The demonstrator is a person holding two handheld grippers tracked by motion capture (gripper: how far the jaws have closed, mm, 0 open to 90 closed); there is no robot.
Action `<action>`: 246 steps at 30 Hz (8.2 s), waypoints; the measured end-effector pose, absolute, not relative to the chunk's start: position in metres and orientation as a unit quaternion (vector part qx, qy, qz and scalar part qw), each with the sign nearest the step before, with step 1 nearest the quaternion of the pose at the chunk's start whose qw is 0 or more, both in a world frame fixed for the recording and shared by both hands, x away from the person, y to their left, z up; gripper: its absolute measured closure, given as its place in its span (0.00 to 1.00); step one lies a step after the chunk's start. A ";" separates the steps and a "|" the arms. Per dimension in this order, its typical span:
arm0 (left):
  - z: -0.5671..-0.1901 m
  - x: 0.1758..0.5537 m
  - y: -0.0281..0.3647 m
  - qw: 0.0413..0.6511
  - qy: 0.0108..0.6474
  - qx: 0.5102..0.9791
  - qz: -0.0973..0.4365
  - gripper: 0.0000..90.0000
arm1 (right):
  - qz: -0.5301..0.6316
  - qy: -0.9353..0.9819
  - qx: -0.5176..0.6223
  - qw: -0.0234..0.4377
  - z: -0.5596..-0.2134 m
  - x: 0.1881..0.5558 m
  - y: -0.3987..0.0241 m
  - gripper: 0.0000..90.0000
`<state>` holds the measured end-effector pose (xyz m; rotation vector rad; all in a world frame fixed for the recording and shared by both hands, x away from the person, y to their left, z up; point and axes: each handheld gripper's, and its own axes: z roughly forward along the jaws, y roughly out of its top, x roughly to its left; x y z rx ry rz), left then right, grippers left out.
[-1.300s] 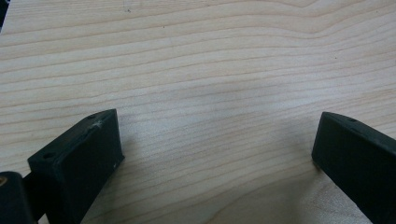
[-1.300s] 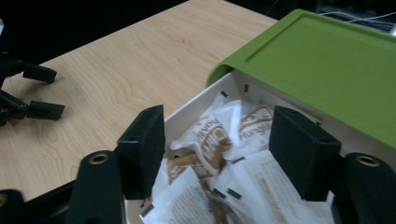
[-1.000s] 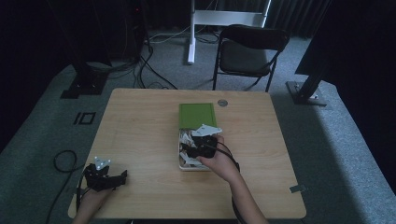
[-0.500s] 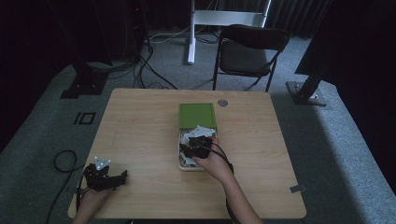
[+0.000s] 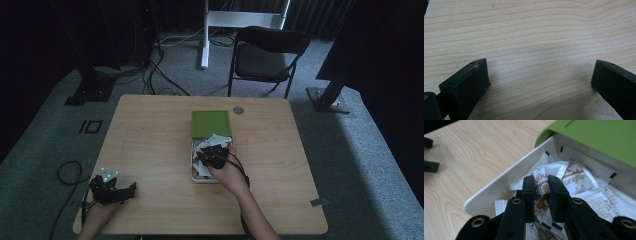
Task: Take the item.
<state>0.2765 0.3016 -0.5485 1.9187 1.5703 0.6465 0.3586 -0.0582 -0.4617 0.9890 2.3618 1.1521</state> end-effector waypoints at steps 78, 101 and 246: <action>-0.548 0.277 0.302 0.285 0.587 0.718 0.242 0.03 | 0.428 0.738 0.457 0.253 -0.435 0.372 -0.199 0.89; -0.548 0.277 0.302 0.285 0.587 0.718 0.242 0.03 | 0.379 0.707 0.535 0.266 -0.497 0.415 -0.231 0.89; -0.548 0.276 0.302 0.285 0.586 0.719 0.242 0.03 | 0.301 0.682 0.614 0.258 -0.554 0.299 -0.304 0.13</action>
